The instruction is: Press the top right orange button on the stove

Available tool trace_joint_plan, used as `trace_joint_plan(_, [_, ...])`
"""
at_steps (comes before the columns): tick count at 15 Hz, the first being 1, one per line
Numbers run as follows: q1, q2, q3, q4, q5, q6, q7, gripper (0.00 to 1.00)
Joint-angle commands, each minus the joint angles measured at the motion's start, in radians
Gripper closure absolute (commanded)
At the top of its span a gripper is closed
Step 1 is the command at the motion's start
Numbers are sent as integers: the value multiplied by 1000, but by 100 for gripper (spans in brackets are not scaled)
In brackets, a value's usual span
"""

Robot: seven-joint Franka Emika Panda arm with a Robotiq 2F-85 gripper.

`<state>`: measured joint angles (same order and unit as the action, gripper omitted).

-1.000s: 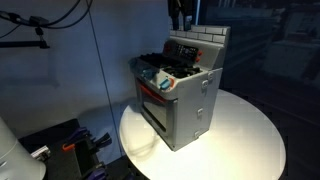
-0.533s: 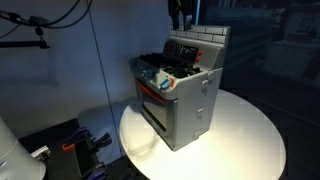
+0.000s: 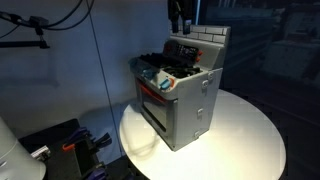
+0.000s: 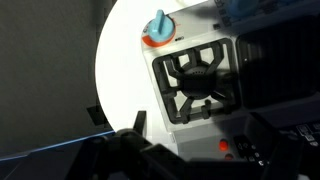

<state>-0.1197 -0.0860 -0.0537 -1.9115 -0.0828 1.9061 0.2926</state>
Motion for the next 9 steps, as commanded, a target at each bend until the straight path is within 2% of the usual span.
trace_joint_plan(1, [2, 24, -20, 12, 19, 17, -9, 0])
trace_joint_plan(9, [-5, 104, -55, 18, 62, 132, -75, 0])
